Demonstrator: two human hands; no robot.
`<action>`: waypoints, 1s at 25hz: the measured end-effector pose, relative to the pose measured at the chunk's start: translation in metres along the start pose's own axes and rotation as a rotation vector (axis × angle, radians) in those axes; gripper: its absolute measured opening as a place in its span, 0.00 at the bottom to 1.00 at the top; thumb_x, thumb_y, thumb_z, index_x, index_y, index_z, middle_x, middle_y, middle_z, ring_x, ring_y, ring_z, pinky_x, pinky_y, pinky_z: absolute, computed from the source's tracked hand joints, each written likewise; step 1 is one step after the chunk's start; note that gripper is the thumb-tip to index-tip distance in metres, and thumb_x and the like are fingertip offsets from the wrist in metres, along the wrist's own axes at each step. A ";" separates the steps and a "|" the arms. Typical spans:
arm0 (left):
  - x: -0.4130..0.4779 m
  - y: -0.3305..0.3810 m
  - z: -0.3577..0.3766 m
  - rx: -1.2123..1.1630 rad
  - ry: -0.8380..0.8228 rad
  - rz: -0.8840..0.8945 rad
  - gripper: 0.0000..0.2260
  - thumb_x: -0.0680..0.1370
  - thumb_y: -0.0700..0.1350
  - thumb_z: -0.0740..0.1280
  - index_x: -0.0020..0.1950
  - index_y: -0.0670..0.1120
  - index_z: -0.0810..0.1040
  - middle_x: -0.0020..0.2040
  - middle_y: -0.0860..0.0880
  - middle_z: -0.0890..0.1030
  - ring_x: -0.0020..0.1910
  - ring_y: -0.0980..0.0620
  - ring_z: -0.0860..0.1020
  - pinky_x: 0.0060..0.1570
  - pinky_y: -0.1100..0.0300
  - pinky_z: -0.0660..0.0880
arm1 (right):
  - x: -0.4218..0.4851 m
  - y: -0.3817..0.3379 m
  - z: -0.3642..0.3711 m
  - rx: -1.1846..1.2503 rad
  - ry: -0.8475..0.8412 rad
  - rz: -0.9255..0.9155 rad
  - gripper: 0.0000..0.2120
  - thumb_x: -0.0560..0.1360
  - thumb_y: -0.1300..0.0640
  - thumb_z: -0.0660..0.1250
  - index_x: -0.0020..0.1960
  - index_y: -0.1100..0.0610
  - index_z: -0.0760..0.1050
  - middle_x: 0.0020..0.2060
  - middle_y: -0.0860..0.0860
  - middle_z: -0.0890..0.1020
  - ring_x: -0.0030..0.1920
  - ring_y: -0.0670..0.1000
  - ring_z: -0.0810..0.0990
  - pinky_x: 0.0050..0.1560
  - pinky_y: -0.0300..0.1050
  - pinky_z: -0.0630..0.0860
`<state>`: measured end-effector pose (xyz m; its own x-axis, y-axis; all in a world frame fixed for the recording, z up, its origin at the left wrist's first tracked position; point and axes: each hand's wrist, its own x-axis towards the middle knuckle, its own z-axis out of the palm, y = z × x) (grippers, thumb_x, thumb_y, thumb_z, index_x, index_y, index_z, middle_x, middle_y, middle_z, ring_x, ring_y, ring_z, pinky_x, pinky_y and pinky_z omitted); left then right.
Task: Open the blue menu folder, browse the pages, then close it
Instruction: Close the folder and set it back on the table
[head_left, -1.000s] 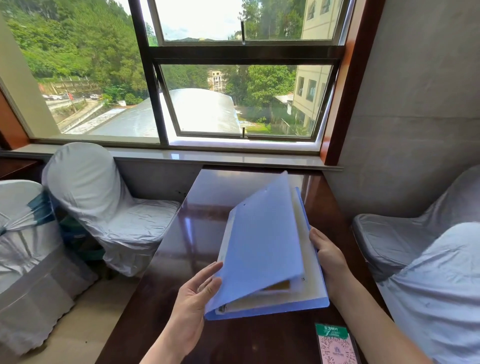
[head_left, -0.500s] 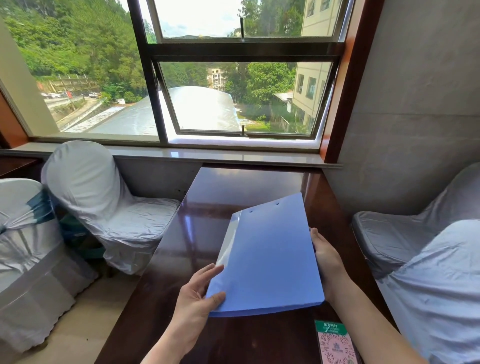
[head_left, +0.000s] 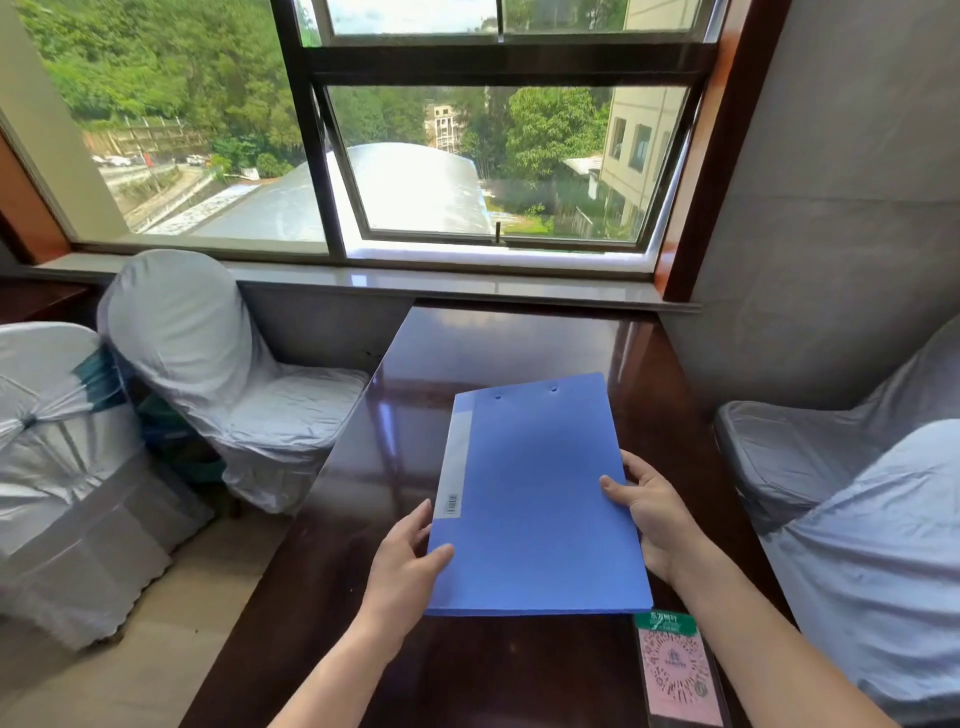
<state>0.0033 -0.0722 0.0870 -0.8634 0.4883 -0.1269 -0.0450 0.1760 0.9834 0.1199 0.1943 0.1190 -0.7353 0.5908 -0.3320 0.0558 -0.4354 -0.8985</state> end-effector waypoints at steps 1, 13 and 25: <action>0.004 -0.001 0.002 0.051 -0.009 -0.033 0.24 0.74 0.34 0.67 0.55 0.65 0.79 0.49 0.68 0.85 0.50 0.63 0.84 0.41 0.66 0.80 | 0.003 0.006 0.000 0.000 0.000 0.016 0.17 0.80 0.68 0.62 0.66 0.56 0.76 0.55 0.62 0.86 0.51 0.65 0.86 0.43 0.60 0.84; 0.044 -0.040 0.022 0.507 -0.018 -0.220 0.23 0.75 0.44 0.66 0.71 0.45 0.74 0.65 0.44 0.80 0.60 0.45 0.78 0.60 0.49 0.75 | 0.042 0.060 0.004 -0.356 0.146 0.170 0.12 0.80 0.67 0.64 0.61 0.57 0.77 0.49 0.57 0.86 0.44 0.58 0.87 0.40 0.53 0.83; 0.064 -0.068 0.024 0.517 -0.079 -0.322 0.26 0.76 0.40 0.67 0.74 0.43 0.69 0.72 0.43 0.73 0.66 0.47 0.74 0.60 0.57 0.69 | 0.078 0.106 0.002 -0.554 0.243 0.274 0.08 0.78 0.69 0.64 0.56 0.66 0.75 0.54 0.63 0.82 0.53 0.63 0.83 0.54 0.59 0.81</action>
<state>-0.0368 -0.0318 0.0092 -0.8060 0.4002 -0.4362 -0.0310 0.7074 0.7062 0.0677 0.1927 -0.0019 -0.4757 0.6730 -0.5663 0.6059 -0.2160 -0.7657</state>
